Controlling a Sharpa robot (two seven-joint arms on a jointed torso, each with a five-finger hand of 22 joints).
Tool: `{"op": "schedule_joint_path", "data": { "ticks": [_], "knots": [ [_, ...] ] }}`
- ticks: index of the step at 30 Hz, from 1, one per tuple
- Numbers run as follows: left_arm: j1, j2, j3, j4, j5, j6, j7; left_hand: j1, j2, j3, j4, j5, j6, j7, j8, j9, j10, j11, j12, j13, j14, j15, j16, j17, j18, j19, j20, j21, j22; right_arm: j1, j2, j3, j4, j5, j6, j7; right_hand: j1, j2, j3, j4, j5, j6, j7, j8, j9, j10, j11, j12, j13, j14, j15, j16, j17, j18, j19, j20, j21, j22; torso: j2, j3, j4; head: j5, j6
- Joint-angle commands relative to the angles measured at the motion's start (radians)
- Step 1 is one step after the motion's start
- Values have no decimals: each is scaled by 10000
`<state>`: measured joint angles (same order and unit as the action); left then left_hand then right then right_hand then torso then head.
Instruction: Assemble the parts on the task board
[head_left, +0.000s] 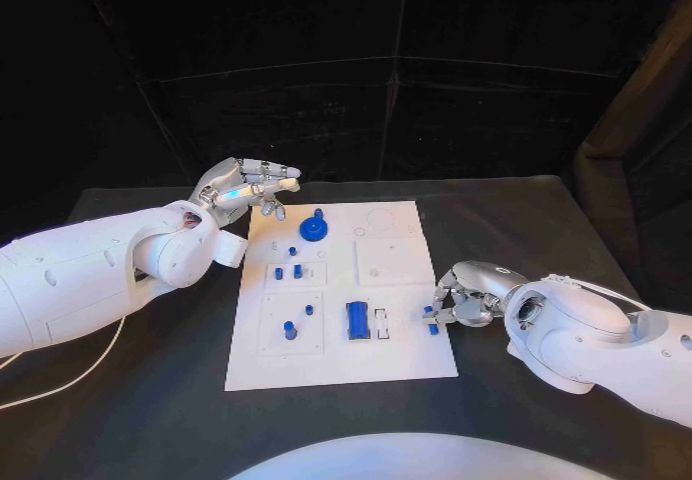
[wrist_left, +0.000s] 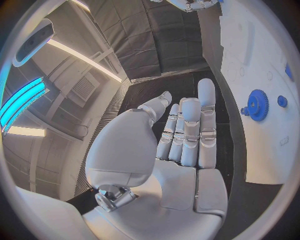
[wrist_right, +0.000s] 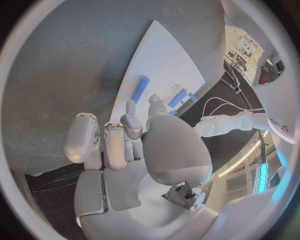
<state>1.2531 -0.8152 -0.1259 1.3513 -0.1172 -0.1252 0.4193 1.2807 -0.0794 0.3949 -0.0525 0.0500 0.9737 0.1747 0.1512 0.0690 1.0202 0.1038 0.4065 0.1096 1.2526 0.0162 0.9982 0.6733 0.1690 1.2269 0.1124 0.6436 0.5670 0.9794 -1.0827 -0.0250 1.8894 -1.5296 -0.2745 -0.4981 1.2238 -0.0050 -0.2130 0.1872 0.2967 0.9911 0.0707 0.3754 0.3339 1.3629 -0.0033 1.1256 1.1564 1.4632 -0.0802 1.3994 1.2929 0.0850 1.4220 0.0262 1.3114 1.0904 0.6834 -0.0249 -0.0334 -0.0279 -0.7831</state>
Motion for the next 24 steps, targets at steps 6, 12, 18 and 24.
{"op": "schedule_joint_path", "data": {
  "ticks": [6,12,18,24],
  "knots": [
    [7,-10,4,16,19,121,83,51,38,-55,-19,-10,-11,36,55,-13,-50,-14,68,16,-46,5,-61,-9,131,-39,23,-11,-10,4,215,1,-147,-702,882,-486,-86,7,-70,22,-93,60,21,-42,25,-26,-20,-19,16,568,46,-32,21,51,13,34,-28,10,-2,3,-13,19,-24],
    [4,-16,4,13,19,126,77,51,38,-55,-19,-10,-11,36,55,-13,-50,-14,68,16,-46,5,-61,-9,131,-39,23,-11,-10,2,375,0,-257,-952,1292,-626,132,33,-77,-95,-93,127,-1,-28,71,-38,-39,-42,16,567,33,-40,20,49,15,25,-26,27,2,3,-8,19,-40],
    [2,-26,4,10,19,130,69,51,38,-55,-19,-10,-11,36,55,-13,-50,-14,68,16,-46,5,-61,-9,131,-39,23,-11,-10,0,572,-3,-368,-1341,1654,-815,499,70,-61,-342,-63,168,-8,-33,132,-85,-51,-116,-12,559,22,-67,1,54,-4,13,-60,-5,-5,-4,-15,23,-59],
    [1,-28,4,6,19,135,68,51,38,-55,-19,-10,-11,36,55,-13,-50,-14,68,16,-46,5,-61,-9,131,-39,23,-11,-10,-2,718,-5,-409,-1743,1878,-976,977,263,154,-647,-305,179,-19,-75,176,-113,-68,-171,-21,559,5,-80,5,51,-2,-3,-68,6,-9,-1,-9,29,-75]
  ]
}}
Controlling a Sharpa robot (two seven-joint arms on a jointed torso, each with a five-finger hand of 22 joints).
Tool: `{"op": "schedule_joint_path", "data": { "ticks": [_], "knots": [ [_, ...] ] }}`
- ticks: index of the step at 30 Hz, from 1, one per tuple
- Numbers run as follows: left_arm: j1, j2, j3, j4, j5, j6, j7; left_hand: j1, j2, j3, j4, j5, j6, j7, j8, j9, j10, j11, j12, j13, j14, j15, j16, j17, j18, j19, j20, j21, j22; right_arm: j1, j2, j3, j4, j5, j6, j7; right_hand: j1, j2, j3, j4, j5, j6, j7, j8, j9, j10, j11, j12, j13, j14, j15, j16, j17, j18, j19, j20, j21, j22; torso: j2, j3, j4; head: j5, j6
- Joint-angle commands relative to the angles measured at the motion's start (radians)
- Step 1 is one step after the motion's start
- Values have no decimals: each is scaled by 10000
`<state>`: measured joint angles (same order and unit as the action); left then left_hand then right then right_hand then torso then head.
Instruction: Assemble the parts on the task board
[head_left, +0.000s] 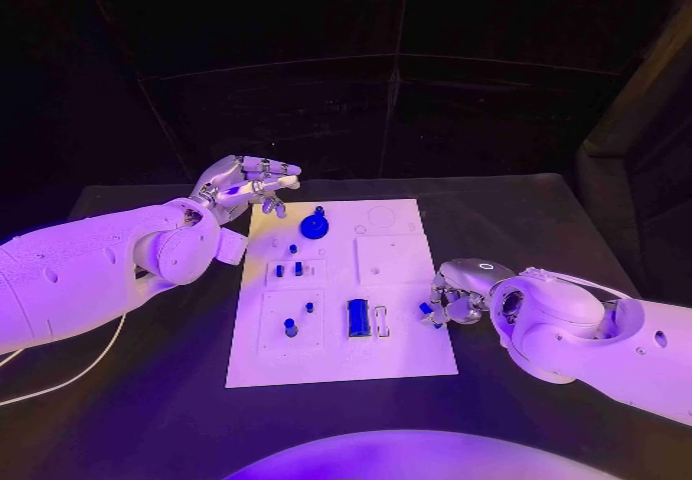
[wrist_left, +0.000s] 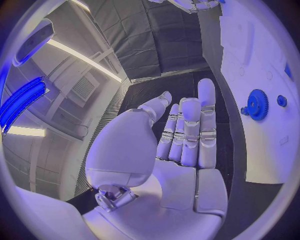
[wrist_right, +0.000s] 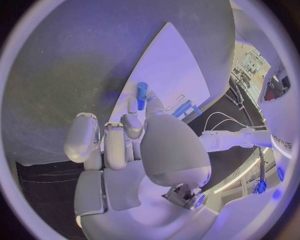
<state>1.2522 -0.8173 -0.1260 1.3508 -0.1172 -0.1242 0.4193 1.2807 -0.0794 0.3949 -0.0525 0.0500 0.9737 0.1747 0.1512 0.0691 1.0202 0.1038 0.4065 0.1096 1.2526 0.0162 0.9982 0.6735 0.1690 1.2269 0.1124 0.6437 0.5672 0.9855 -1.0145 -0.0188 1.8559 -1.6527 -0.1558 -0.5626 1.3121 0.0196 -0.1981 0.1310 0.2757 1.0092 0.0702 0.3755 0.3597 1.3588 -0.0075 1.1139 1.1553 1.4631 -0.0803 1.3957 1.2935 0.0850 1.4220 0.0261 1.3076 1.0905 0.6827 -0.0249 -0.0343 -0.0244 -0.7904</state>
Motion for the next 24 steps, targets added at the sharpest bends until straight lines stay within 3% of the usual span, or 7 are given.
{"op": "schedule_joint_path", "data": {
  "ticks": [1,8,13,19,24],
  "knots": [
    [9,-8,5,11,19,129,70,51,38,-55,-19,-9,-11,36,55,-13,-50,-14,68,16,-46,4,-61,-11,131,-39,23,-12,-12,-63,70,-67,-81,-587,716,-374,153,52,52,-125,-142,-1,-18,-87,-77,-74,-29,-62,-10,560,4,-44,1,49,2,-4,-25,17,-3,-4,1,-11,0],
    [7,-10,5,18,19,139,75,51,38,-55,-19,-9,-11,36,55,-13,-50,-14,68,16,-46,4,-61,-11,131,-39,23,-12,-12,-65,189,-67,-65,-758,495,-506,716,389,657,-440,-281,25,-68,-206,-91,-103,-86,-123,-8,566,-43,-42,27,44,22,-46,-16,49,-2,-1,5,-5,-10],
    [6,-19,5,19,19,136,75,51,38,-55,-19,-9,-11,36,55,-13,-50,-14,68,16,-46,4,-61,-11,131,-39,23,-12,-12,-66,132,-66,59,-440,-109,-577,712,472,1025,-402,-23,58,-87,-302,-123,-73,-112,-111,26,581,-62,-10,84,34,53,-69,14,104,-12,1,3,11,-10],
    [5,-16,5,15,19,140,75,51,38,-55,-19,-9,-11,36,55,-13,-50,-14,68,16,-46,4,-61,-11,131,-39,23,-12,-12,-63,-51,-62,363,871,-1245,-265,523,215,1737,-254,564,126,-88,-485,-178,-16,-110,-90,84,598,-70,32,160,23,90,-84,47,166,-11,-7,3,6,2],
    [2,-5,4,8,19,142,76,51,38,-55,-19,-9,-11,36,55,-13,-50,-14,68,16,-46,4,-61,-11,131,-39,23,-12,-12,-60,-132,-60,549,2084,-2013,426,233,-175,2604,-76,902,222,-80,-651,-210,52,-107,-25,176,618,-61,91,258,13,120,-80,81,229,-6,-4,5,11,25]
  ]
}}
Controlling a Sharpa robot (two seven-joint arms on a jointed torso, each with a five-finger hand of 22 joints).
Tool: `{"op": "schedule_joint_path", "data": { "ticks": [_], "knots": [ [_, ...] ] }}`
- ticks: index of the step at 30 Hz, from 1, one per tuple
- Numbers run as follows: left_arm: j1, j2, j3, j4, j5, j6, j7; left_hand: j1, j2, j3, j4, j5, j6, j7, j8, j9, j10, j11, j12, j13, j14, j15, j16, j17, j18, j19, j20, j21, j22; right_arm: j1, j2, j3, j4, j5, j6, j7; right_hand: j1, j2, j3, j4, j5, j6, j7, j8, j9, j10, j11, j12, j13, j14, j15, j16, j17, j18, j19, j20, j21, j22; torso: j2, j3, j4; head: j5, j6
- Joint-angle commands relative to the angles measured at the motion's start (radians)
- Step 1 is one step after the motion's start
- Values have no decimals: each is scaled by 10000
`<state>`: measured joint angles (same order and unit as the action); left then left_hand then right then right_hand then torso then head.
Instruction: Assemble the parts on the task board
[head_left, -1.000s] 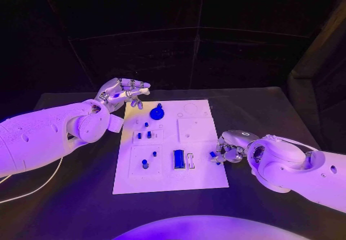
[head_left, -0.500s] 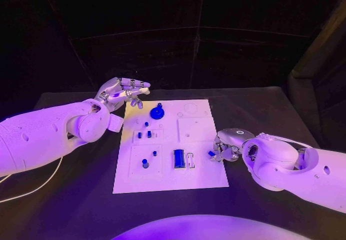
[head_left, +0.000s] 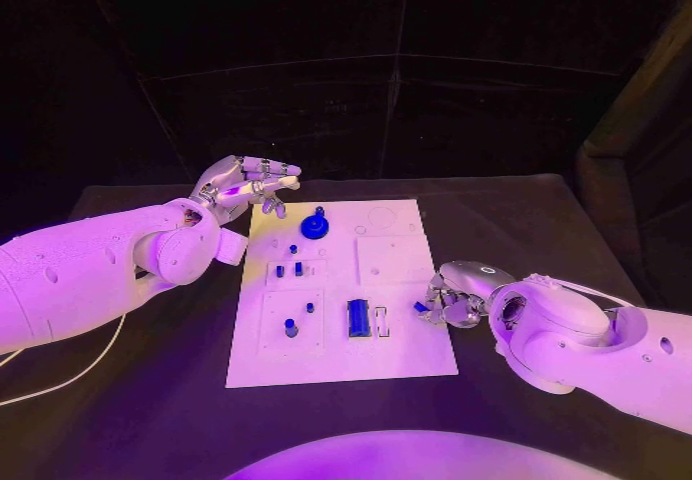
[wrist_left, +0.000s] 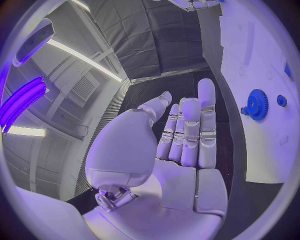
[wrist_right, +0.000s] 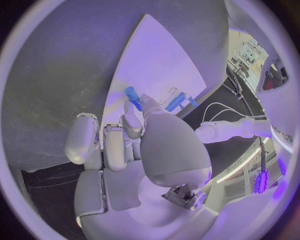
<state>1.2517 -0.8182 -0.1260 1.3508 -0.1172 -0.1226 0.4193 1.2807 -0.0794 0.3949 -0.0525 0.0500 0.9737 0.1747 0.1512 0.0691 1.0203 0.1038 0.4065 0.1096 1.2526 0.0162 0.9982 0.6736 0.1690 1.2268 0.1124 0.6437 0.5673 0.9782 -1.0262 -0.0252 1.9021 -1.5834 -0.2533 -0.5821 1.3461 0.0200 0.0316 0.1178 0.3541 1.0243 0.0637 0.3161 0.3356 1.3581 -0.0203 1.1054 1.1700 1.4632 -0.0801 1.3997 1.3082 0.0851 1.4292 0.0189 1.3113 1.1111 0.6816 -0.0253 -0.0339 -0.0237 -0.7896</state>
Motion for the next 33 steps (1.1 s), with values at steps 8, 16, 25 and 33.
{"op": "schedule_joint_path", "data": {
  "ticks": [8,16,25,33],
  "knots": [
    [4,16,4,7,19,126,72,51,38,-55,-19,-9,-11,36,55,-13,-51,-14,68,16,-46,4,-61,-12,131,-39,23,-12,-13,14,119,4,83,2214,-1165,1133,-576,-816,1613,169,417,261,-49,-139,107,244,4,333,304,666,-87,202,336,-36,141,-17,208,310,22,-7,14,36,-5],
    [3,24,4,20,19,120,59,68,49,-65,-32,-10,-17,37,58,-13,-69,-12,89,18,-57,6,-52,-27,131,-39,25,-29,-24,15,584,3,-165,2666,-584,930,-886,-963,1861,249,548,367,-68,-105,178,317,-15,417,385,680,-93,255,409,-54,175,-26,278,424,28,0,20,79,-36],
    [3,21,4,29,19,124,50,70,51,-65,-33,-9,-17,37,58,-13,-70,-12,91,18,-56,6,-49,-25,132,-39,25,-30,-24,15,1014,3,-339,2927,-388,608,-973,-969,1919,276,600,384,-72,-101,196,329,-18,423,394,683,-97,267,426,-57,181,-31,291,445,22,-2,5,131,-74],
    [3,34,4,22,19,135,27,70,51,-65,-33,-9,-17,37,58,-13,-70,-12,91,18,-56,6,-49,-25,132,-39,25,-30,-24,16,1261,3,-443,3023,-183,345,-1308,-981,2016,414,612,471,-100,-77,253,353,-37,398,382,683,-108,279,441,-65,194,-38,323,496,11,2,-2,140,-92]
  ]
}}
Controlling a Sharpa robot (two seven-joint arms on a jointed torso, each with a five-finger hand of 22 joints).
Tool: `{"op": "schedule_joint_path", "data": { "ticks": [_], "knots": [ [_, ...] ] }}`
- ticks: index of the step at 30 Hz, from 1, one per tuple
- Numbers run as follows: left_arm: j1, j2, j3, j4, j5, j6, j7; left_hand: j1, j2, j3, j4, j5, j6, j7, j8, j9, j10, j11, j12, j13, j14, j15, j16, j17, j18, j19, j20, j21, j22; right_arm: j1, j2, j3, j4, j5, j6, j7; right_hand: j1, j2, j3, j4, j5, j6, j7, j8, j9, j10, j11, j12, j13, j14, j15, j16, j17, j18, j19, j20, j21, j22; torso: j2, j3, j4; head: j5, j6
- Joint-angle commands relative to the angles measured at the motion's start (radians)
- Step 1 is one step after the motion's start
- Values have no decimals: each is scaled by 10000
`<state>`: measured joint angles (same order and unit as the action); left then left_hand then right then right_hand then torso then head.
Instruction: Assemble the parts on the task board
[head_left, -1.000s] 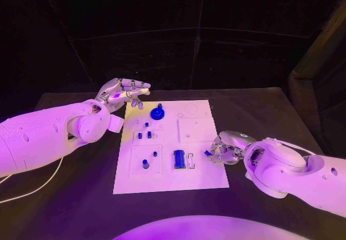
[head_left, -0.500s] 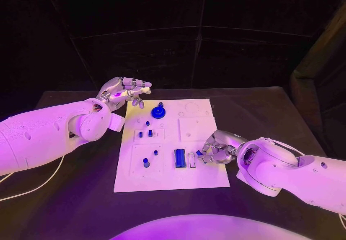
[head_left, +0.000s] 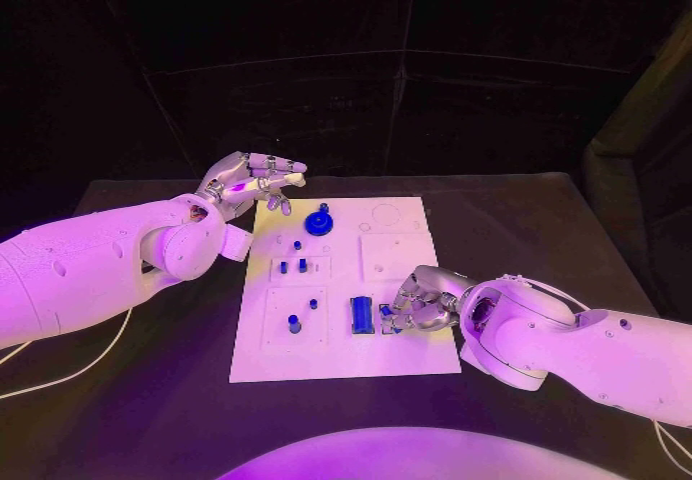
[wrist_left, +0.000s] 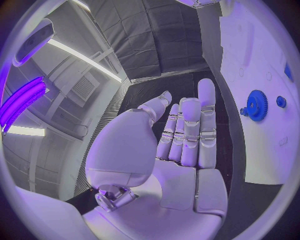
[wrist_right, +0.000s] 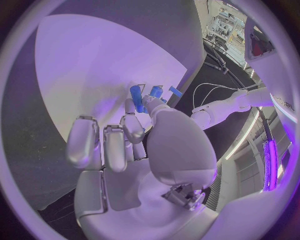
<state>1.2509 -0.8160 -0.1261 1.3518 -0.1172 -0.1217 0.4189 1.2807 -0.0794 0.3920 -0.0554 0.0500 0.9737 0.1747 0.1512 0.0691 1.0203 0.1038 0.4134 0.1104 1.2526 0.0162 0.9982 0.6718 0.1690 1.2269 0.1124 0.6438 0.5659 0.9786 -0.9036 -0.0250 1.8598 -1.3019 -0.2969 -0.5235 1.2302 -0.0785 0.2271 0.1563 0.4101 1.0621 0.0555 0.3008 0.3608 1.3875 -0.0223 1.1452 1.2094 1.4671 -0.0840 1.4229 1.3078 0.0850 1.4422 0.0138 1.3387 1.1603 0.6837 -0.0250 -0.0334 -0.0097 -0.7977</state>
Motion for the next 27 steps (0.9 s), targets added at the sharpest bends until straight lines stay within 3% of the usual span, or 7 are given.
{"op": "schedule_joint_path", "data": {
  "ticks": [1,9,19,23,27],
  "knots": [
    [11,12,5,12,19,126,29,70,51,-35,-4,-10,-17,37,58,-13,-70,-13,21,10,-56,6,-49,-6,132,-39,25,-30,-10,12,48,1,-26,201,257,-265,-215,3,73,59,40,117,-25,86,13,56,-22,-16,-24,643,-73,45,443,-63,63,11,49,3,-13,-1,-12,1,-12],
    [11,17,5,11,19,151,12,70,51,-35,-4,-10,-17,37,58,-13,-70,-13,21,10,-56,6,-49,-6,132,-39,25,-30,-10,13,117,1,-74,1,222,-486,-714,1,105,304,-255,293,-88,163,115,118,-66,9,15,642,-108,55,463,-66,67,-17,66,35,-11,0,-11,0,-12],
    [11,9,5,23,19,152,4,70,51,-35,-4,-10,-17,37,58,-13,-70,-13,21,10,-56,6,-49,-6,132,-39,25,-30,-10,13,243,2,-148,-173,0,-566,-872,4,117,376,-366,349,-111,196,161,155,-85,53,62,643,-124,60,472,-68,71,-32,76,53,2,2,-10,-25,3],
    [11,0,5,29,19,151,-3,70,51,-35,-4,-10,-17,37,58,-13,-70,-13,21,10,-56,6,-49,-6,132,-39,25,-30,-10,13,304,3,-181,-236,-106,-541,-1023,-19,99,430,-791,355,-118,210,209,169,-91,50,75,641,-131,56,469,-66,65,-44,66,41,-1,-5,2,-16,-8],
    [12,-8,5,33,19,148,-6,70,51,-35,-4,-10,-17,37,58,-13,-70,-13,21,10,-56,6,-49,-6,132,-39,25,-30,-10,13,324,3,-220,-258,-179,-540,-1331,-47,-55,594,-1546,369,-98,225,263,187,-71,56,97,640,-118,52,468,-67,62,-38,63,42,-2,-8,-1,-22,-15]
  ]
}}
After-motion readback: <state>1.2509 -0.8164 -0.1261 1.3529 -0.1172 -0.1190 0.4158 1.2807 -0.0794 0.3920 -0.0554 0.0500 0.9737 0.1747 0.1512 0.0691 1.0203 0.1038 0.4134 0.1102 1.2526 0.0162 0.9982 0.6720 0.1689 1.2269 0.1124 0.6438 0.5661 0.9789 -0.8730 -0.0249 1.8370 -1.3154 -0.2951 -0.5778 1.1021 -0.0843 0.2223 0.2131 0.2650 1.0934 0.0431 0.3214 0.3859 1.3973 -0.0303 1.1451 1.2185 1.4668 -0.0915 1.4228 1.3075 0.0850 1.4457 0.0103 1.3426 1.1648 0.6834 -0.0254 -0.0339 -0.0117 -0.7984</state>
